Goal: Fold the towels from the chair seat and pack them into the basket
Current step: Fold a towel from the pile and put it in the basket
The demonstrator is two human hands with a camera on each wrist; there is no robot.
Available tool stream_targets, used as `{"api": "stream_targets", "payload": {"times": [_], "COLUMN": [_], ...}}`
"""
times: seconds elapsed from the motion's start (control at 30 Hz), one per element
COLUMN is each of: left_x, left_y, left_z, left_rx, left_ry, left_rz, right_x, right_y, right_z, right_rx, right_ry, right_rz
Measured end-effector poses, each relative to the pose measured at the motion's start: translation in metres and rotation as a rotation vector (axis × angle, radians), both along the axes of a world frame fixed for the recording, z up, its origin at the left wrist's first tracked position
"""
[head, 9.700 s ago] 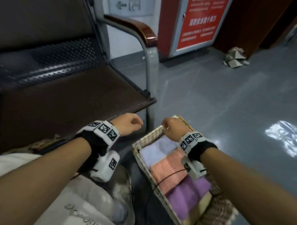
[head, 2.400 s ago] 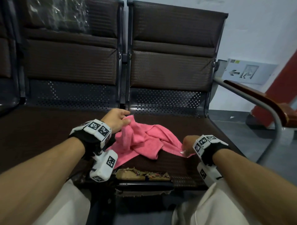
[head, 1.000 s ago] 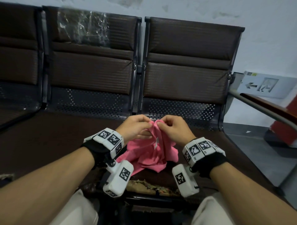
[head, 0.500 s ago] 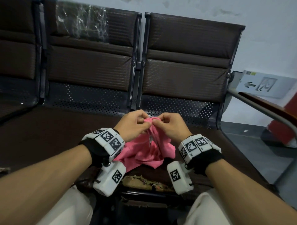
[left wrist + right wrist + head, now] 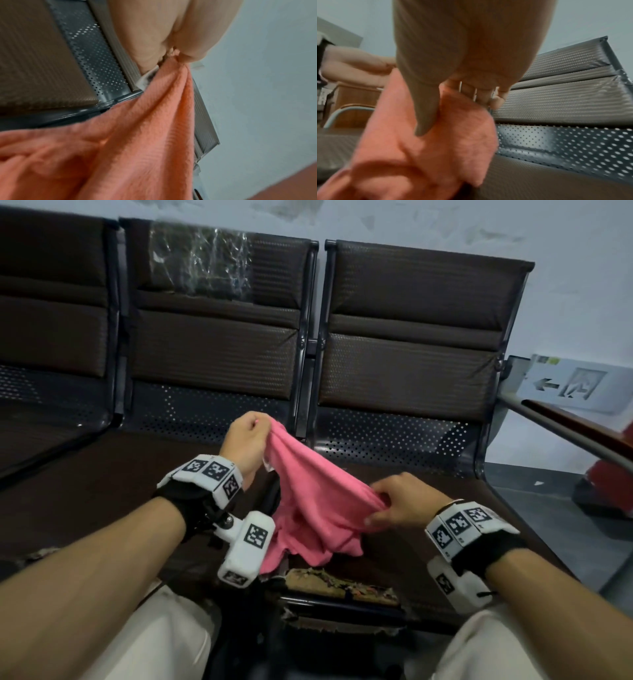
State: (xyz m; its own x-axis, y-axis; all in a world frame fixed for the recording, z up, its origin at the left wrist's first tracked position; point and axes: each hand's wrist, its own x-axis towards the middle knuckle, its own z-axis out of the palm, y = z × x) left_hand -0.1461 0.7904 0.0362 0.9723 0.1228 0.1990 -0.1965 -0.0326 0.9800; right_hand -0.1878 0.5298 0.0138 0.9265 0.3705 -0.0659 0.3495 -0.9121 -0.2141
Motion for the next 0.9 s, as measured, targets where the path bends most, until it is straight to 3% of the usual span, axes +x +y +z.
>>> {"api": "stream_targets", "payload": {"times": [0.13, 0.2, 0.27, 0.33, 0.43, 0.5, 0.57, 0.73, 0.9], "left_x": [-0.003, -0.003, -0.001, 0.001, 0.004, 0.005, 0.006, 0.009, 0.007], "left_y": [0.014, 0.019, 0.025, 0.03, 0.033, 0.03, 0.027, 0.04, 0.051], "left_z": [0.004, 0.001, -0.004, -0.009, -0.013, -0.014, -0.013, -0.013, -0.014], "left_rx": [-0.111, 0.006, 0.155, 0.28, 0.396, 0.43, 0.461, 0.542, 0.573], "left_ry": [0.104, 0.122, 0.135, 0.154, 0.186, 0.214, 0.22, 0.153, 0.006], "left_rz": [-0.004, 0.016, 0.037, 0.053, 0.069, 0.072, 0.086, 0.244, 0.26], "right_x": [-0.008, -0.01, -0.01, -0.009, -0.01, -0.008, -0.007, -0.008, -0.015], "right_y": [-0.015, -0.021, -0.025, -0.027, -0.02, -0.013, -0.006, -0.015, -0.037], "right_z": [-0.013, -0.019, -0.019, -0.015, 0.002, 0.008, 0.007, -0.01, -0.009], "right_rx": [-0.23, -0.213, -0.158, 0.162, 0.916, 1.047, 0.916, 0.033, -0.338], "right_ry": [0.206, 0.268, 0.202, 0.146, 0.142, 0.064, 0.051, 0.104, -0.035], "right_rz": [-0.063, -0.078, -0.091, -0.158, -0.183, -0.197, -0.175, -0.15, -0.197]}}
